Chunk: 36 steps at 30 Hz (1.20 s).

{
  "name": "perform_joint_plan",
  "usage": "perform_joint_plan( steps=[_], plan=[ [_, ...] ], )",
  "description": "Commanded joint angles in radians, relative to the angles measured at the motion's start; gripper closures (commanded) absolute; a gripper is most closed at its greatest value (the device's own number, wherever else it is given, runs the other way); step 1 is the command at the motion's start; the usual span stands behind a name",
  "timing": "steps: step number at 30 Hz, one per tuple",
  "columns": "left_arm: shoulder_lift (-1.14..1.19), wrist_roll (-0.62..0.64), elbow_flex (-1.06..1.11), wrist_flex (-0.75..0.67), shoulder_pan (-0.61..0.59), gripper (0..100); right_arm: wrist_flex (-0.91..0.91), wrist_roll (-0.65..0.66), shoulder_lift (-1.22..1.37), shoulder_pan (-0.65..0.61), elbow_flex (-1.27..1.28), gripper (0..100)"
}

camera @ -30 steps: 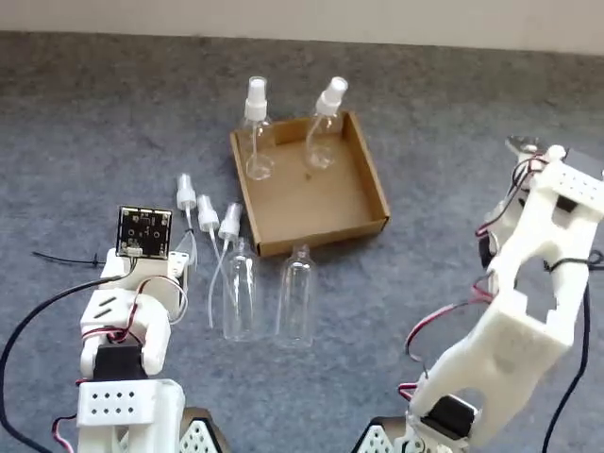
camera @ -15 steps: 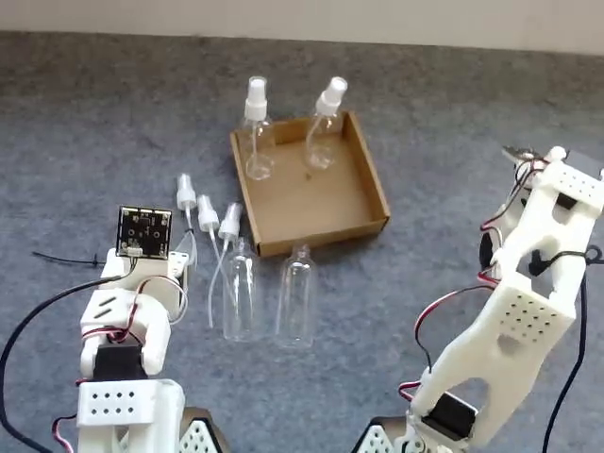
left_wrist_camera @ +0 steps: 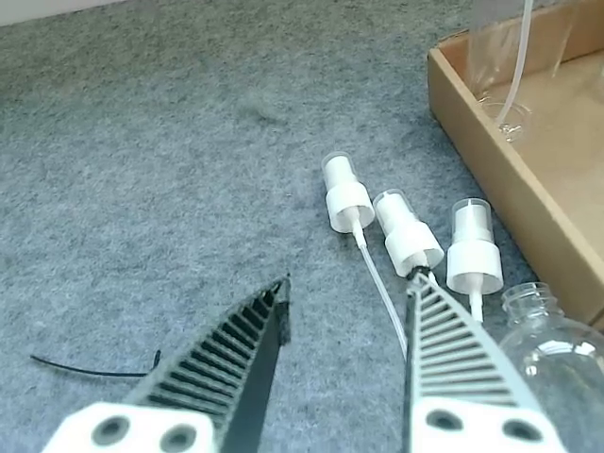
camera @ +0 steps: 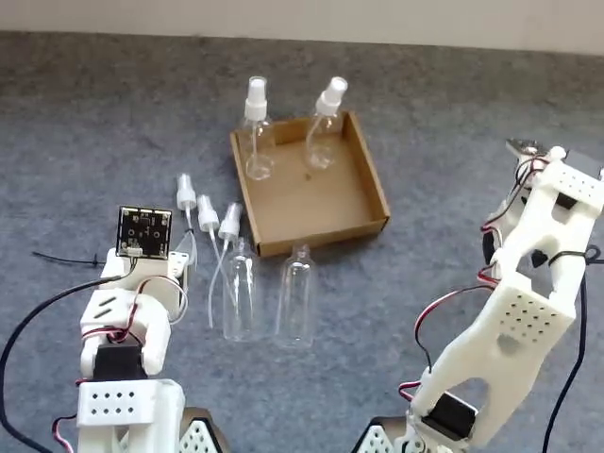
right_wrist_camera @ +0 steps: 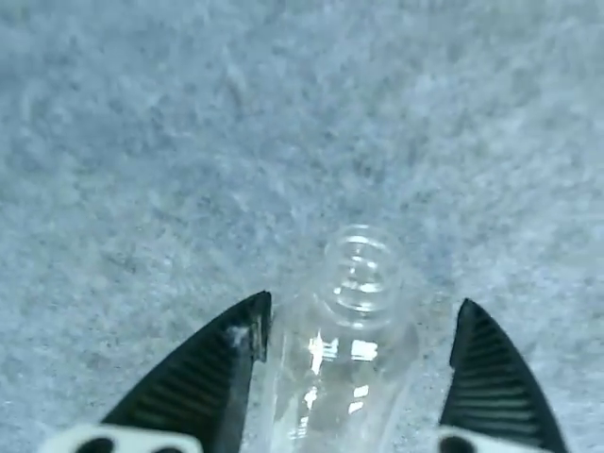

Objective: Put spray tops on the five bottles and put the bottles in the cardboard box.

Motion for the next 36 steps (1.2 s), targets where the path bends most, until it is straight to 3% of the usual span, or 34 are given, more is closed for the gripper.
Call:
perform_joint_plan(
  steps=[1, 9, 12, 16, 22, 28, 36],
  plan=[
    [-0.012, -0.003, -0.005, -0.026, -0.015, 81, 0.028, 0.006, -0.015, 0.010, -0.042, 81.7],
    [-0.012, -0.003, -0.005, -0.025, -0.015, 81, 0.079, 0.003, -0.019, 0.035, -0.051, 88.0],
    [-0.012, -0.003, -0.005, -0.025, -0.015, 81, 0.091, -0.058, -0.031, 0.045, -0.061, 94.8],
    [-0.010, -0.003, -0.018, -0.011, -0.016, 81, 0.140, -0.123, -0.139, 0.019, -0.199, 96.2],
    [-0.008, -0.005, -0.193, 0.255, -0.022, 81, 0.154, -0.196, -0.372, -0.088, -0.232, 96.5],
    [0.077, -0.031, -0.308, 0.295, -0.022, 81, 0.151, -0.201, -0.622, -0.232, -0.059, 96.5],
    [0.644, -0.040, -0.796, 0.491, -0.022, 81, -0.099, -0.267, -1.150, -0.453, 0.484, 96.5]
  ],
)
